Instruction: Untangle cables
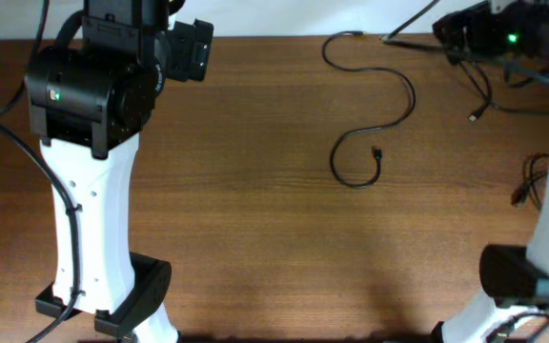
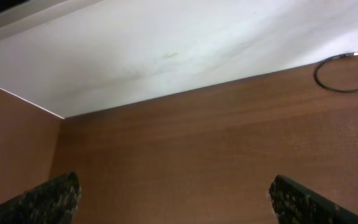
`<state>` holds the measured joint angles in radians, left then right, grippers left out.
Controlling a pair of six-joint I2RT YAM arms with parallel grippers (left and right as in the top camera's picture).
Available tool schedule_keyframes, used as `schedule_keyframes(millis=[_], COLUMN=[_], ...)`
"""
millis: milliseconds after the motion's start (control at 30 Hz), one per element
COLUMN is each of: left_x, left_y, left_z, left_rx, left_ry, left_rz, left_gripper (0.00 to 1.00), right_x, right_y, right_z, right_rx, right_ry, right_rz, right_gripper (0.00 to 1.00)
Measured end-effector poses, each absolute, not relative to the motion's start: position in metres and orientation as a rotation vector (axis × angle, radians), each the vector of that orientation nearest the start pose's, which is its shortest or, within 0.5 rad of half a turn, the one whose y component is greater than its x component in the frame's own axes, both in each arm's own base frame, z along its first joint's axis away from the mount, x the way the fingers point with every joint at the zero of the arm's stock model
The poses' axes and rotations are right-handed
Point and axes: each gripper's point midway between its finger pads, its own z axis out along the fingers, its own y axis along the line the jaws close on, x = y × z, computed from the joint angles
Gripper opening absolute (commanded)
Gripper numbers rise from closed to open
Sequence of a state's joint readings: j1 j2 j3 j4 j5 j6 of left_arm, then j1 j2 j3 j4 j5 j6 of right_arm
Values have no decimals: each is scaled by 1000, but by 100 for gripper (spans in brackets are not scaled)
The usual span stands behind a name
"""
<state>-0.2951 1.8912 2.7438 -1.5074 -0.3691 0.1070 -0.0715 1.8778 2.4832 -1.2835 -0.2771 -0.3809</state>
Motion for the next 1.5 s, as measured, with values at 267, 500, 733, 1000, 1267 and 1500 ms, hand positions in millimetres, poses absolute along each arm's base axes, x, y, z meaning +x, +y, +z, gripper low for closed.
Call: schedule_keyframes(millis=[267, 500, 733, 1000, 1267, 1500], left_x=[406, 406, 406, 405, 403, 400], left_y=[-58, -59, -59, -63, -63, -62], left_z=[445, 445, 445, 444, 440, 437], left_rx=[239, 239, 241, 257, 263, 269], left_ry=[2178, 2178, 2178, 2183, 2200, 2216], left_rz=[305, 304, 300, 272, 277, 281], left_gripper=[99, 99, 99, 99, 99, 99], right_x=[431, 422, 445, 471, 503, 528], right_y=[16, 19, 22, 51, 49, 27], right_z=[418, 409, 350, 290, 154, 57], right_rx=[-489, -496, -506, -587, -582, -499], right_ry=[2161, 2208, 2361, 2458, 2734, 2881], right_rz=[61, 94, 181, 253, 346, 208], right_gripper=[99, 99, 99, 99, 99, 99])
